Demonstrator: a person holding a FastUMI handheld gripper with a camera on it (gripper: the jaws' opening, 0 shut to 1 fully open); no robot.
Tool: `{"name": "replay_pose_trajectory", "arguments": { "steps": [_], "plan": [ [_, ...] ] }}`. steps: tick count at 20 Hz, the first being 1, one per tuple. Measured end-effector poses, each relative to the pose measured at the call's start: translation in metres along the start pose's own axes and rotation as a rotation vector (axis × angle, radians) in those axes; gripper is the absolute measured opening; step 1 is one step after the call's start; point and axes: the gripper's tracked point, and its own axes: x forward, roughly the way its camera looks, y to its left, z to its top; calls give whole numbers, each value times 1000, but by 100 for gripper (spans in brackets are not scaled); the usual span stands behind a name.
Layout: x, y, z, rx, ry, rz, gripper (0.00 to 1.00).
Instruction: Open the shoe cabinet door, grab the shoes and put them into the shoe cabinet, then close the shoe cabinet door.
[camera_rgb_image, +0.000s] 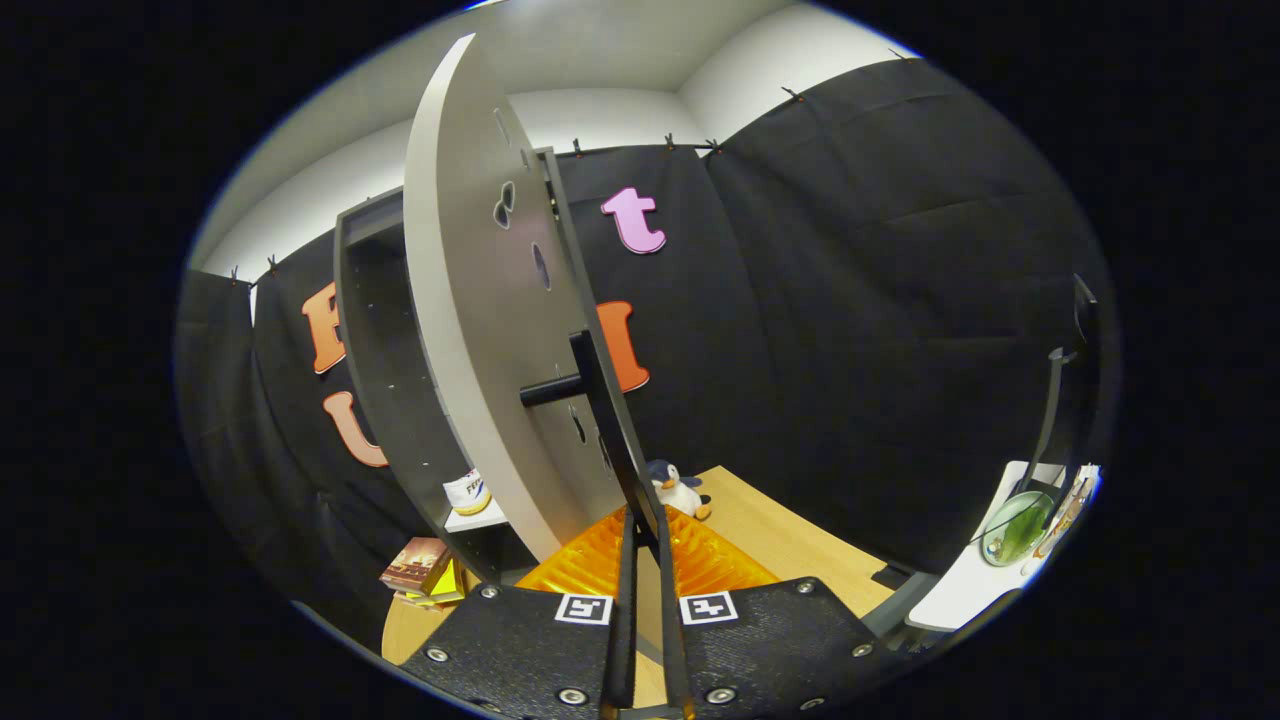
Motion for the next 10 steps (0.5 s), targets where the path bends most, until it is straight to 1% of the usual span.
{"name": "replay_pose_trajectory", "arguments": {
  "steps": [1,3,4,6,7,8,10],
  "plan": [
    [-2,-3,-3,10,8,-10,11],
    [-8,-20,-6,31,4,-68,6],
    [-13,-27,-5,43,-4,-89,5],
    [-23,-27,-3,105,-28,-74,5],
    [-27,-27,-4,126,-41,-69,7],
    [-30,-27,-4,124,-57,-66,7],
    [-34,-20,-3,74,-78,-60,7]
  ]
}}
